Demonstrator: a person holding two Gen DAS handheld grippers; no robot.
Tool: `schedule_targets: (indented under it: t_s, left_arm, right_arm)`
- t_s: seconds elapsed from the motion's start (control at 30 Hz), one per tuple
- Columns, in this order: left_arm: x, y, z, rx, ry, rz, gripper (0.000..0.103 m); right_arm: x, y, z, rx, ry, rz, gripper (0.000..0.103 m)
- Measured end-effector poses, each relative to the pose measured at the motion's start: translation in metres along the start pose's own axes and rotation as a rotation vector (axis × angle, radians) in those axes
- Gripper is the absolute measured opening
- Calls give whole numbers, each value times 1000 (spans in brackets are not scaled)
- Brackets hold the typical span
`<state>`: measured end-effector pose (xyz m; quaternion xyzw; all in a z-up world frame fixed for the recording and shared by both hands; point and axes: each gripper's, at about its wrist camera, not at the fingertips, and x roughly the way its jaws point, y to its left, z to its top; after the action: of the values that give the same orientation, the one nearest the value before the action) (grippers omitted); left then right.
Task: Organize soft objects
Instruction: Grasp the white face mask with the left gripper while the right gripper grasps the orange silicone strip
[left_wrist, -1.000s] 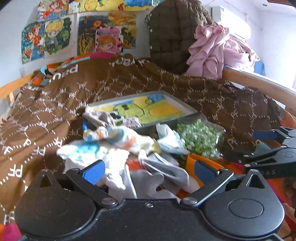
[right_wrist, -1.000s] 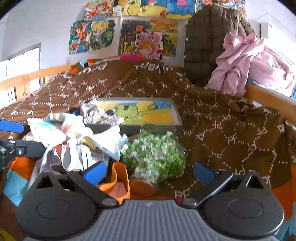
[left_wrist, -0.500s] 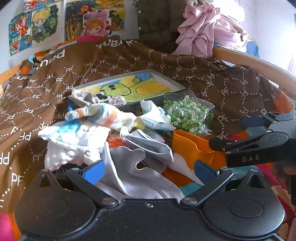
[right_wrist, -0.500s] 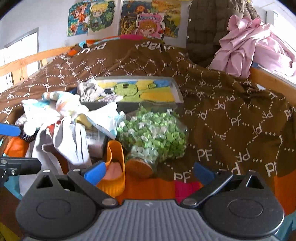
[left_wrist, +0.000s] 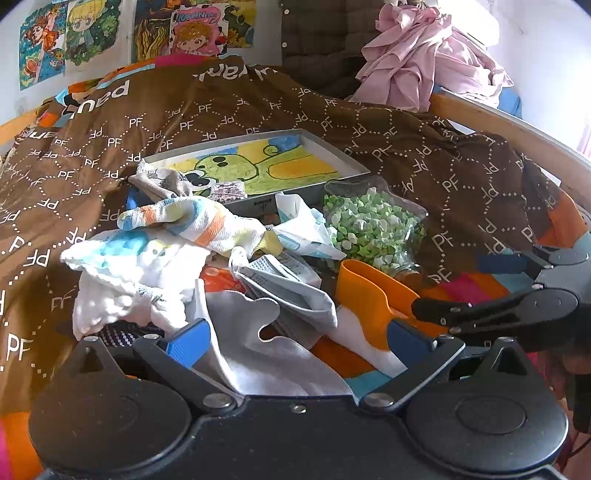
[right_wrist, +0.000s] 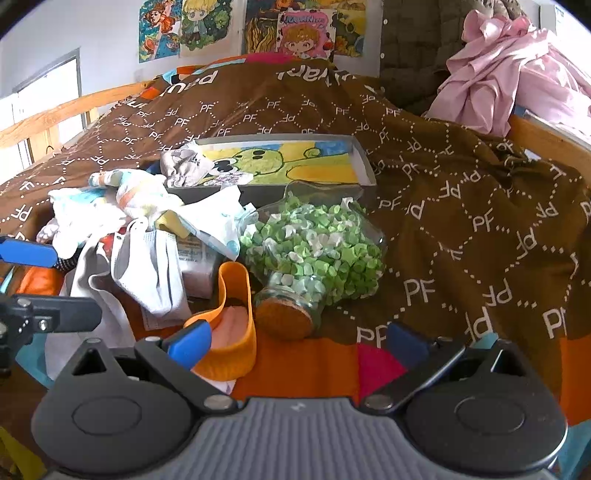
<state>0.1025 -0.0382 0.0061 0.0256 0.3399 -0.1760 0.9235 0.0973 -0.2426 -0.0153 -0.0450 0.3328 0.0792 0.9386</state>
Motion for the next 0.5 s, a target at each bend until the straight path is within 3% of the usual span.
schedule_targets:
  t_s: [0.5]
  left_arm:
    - [14,-6,13,-72,43,-92,83]
  right_arm:
    - [3,5,-5,-10,17,77,102]
